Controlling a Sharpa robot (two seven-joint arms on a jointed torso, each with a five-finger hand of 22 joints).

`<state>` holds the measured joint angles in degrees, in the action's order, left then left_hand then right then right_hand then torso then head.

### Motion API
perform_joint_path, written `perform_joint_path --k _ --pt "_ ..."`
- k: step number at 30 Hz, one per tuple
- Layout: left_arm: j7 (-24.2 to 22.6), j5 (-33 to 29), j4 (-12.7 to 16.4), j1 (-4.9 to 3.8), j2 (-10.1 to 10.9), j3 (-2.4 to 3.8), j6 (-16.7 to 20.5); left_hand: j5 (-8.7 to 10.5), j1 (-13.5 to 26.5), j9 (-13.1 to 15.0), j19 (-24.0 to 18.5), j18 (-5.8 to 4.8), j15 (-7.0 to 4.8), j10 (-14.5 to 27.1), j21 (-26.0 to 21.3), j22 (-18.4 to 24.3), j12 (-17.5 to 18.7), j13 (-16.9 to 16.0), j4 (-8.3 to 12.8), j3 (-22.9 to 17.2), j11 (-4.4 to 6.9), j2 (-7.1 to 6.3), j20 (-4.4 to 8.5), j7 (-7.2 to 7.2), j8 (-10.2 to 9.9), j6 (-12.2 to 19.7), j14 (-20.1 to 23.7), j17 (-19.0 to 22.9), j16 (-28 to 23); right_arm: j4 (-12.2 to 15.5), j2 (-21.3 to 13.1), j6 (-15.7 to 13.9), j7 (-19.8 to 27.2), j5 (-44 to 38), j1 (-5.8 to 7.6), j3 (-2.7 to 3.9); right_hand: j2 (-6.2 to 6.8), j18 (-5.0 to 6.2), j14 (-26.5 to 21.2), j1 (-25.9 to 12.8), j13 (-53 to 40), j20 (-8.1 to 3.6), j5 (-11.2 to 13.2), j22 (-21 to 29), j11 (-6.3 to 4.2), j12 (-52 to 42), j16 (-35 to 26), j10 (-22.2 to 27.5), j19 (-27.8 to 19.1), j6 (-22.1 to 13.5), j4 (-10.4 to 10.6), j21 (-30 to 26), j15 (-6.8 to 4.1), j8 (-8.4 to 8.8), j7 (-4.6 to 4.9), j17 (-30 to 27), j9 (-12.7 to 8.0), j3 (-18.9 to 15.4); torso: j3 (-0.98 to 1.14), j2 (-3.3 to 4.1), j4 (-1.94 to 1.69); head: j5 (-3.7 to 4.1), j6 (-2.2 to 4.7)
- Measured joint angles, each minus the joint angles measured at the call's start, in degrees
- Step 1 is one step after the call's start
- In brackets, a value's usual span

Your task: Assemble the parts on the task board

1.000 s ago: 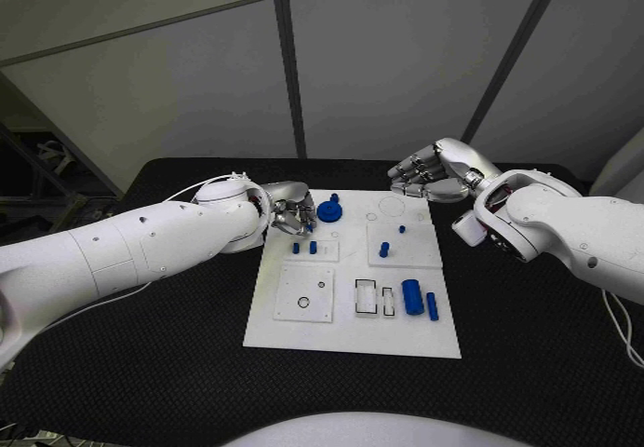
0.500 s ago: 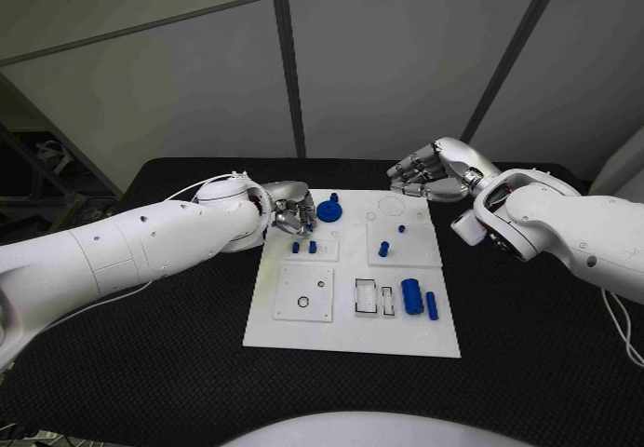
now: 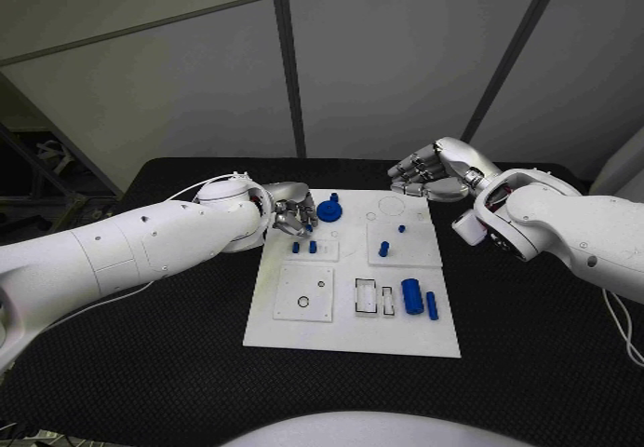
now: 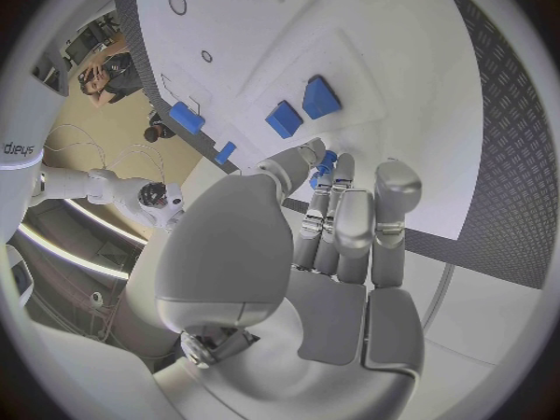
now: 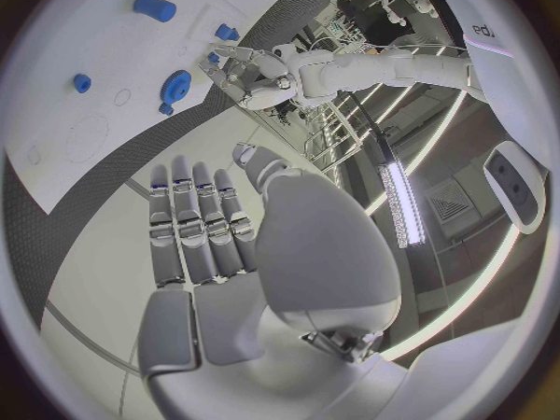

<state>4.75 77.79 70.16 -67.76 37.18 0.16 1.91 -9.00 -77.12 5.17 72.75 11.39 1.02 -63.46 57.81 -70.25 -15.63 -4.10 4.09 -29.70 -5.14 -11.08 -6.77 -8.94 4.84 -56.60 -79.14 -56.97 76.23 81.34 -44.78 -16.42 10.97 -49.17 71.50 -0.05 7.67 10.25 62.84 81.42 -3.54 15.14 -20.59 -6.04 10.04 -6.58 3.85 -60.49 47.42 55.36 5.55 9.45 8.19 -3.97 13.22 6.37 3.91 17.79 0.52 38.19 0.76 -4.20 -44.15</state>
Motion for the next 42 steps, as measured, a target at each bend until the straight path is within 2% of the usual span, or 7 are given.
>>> perform_joint_path --k 17,22,25,32,36,39,42 --pt "0.4 0.0 0.3 0.02 1.2 0.0 0.2 0.0 0.8 -1.1 -0.6 -0.01 -0.01 0.9 -1.6 0.7 0.8 0.0 -0.7 1.4 -0.1 -0.83 -0.21 0.76 -0.8 2.6 1.0 1.9 -0.4 -0.9 -0.1 0.6 -1.6 -2.2 0.0 0.0 0.0 0.0 1.2 0.0 0.0 -0.16 0.0 0.2 0.0 0.0 0.4 0.0 1.8 0.0 -0.7 -0.4 -0.53 0.0 0.0 -0.1 0.0 -0.5 -0.02 -0.02 -0.02 0.08 0.12" --pt "0.5 0.0 0.5 0.03 2.1 0.0 0.7 0.0 0.8 -1.2 -0.8 -0.02 -0.01 1.1 -1.8 0.8 1.1 0.0 -0.9 1.7 -0.27 -0.83 0.0 0.76 -0.8 3.0 1.0 2.2 -0.6 -1.9 -0.1 1.4 -4.1 -7.7 0.0 0.0 0.19 0.0 5.3 0.9 0.0 -1.77 0.6 -0.4 -0.98 -0.2 2.2 -1.0 5.7 1.2 -2.1 1.5 -1.97 0.0 -1.17 0.7 0.1 0.0 -0.04 -0.03 -0.02 0.07 0.16" --pt "0.4 -0.1 0.6 0.04 2.8 0.07 1.4 0.0 0.8 -1.2 -1.2 -0.01 0.07 1.6 -2.9 1.3 1.3 0.0 -1.2 2.0 -0.41 -0.82 -0.09 0.55 -0.8 3.2 2.0 3.8 -1.3 -2.4 -0.1 1.8 -5.8 -12.2 0.0 0.0 0.12 0.0 10.8 1.7 -0.1 -4.1 1.1 -2.1 -2.51 -0.8 4.7 -2.5 10.6 2.7 -3.4 4.8 -4.02 -0.47 -2.15 2.3 0.3 -0.2 -0.04 -0.03 -0.02 0.07 0.21" --pt "-0.5 -2.6 1.4 0.08 5.4 0.74 3.7 0.0 0.8 -1.2 -4.1 0.01 0.52 3.6 -8.0 4.2 2.1 0.2 -1.8 3.5 -0.92 -0.84 -0.46 -0.4 -0.3 2.2 3.8 8.1 -3.2 -3.1 0.3 3.0 -9.9 -24.4 -0.06 -0.01 -0.42 0.0 20.9 2.2 -0.1 -9.25 1.4 -10.6 -4.53 -0.9 15.2 -6.8 17.7 5.2 -5.7 18.1 -7.8 -0.64 -4.08 9.4 0.2 -3.2 -0.02 -0.04 -0.02 0.38 0.47" --pt "-1.9 -7.2 2.4 0.08 7.1 1.05 5.3 0.0 1.4 -1.1 -6.1 -0.01 0.77 3.7 -12.0 6.6 2.1 0.2 -2.6 4.4 -1.02 -0.67 -0.68 -0.8 0.3 1.0 4.0 9.5 -3.6 -3.1 0.7 3.5 -11.7 -29.9 -0.21 -0.02 -0.77 0.01 21.0 1.8 -0.1 -10.29 1.4 -16.0 -4.72 0.6 23.2 -7.0 16.4 5.8 -5.9 25.1 -7.89 -0.01 -3.99 14.8 0.0 -3.3 -0.02 -0.03 -0.02 0.94 0.71" --pt "-4.1 -13.0 3.8 0.07 8.6 1.14 7.1 0.0 0.8 -1.0 -9.2 -0.03 0.99 3.3 -18.4 10.4 1.5 0.1 -2.6 4.7 -1.33 -0.01 -0.83 -1.28 1.6 -1.0 11.6 24.0 -12.5 -3.3 1.1 3.8 -12.9 -33.5 -0.53 -0.02 -1.14 0.0 21.0 1.4 -0.1 -10.33 1.7 -20.5 -4.72 1.6 36.5 -7.0 16.3 6.1 -5.9 31.3 -7.89 0.0 -4.19 24.9 0.0 -2.3 -0.01 -0.01 -0.02 1.7 0.91" --pt "-7.7 -21.7 5.7 0.07 10.5 1.22 9.4 0.0 -0.1 -1.0 -9.6 -0.01 0.69 1.9 -20.0 11.4 0.4 -0.1 -2.2 4.3 -1.1 0.88 -0.62 -1.39 1.8 -1.5 13.4 27.6 -15.8 -3.6 1.5 4.1 -14.1 -37.0 -1.0 -0.04 -0.74 0.0 21.0 1.0 -0.2 -9.86 1.9 -23.8 -4.7 1.9 50.0 -7.0 15.4 6.3 -5.7 35.6 -7.89 0.0 -3.99 37.2 0.0 -0.7 -0.01 0.03 0.02 2.43 1.1"
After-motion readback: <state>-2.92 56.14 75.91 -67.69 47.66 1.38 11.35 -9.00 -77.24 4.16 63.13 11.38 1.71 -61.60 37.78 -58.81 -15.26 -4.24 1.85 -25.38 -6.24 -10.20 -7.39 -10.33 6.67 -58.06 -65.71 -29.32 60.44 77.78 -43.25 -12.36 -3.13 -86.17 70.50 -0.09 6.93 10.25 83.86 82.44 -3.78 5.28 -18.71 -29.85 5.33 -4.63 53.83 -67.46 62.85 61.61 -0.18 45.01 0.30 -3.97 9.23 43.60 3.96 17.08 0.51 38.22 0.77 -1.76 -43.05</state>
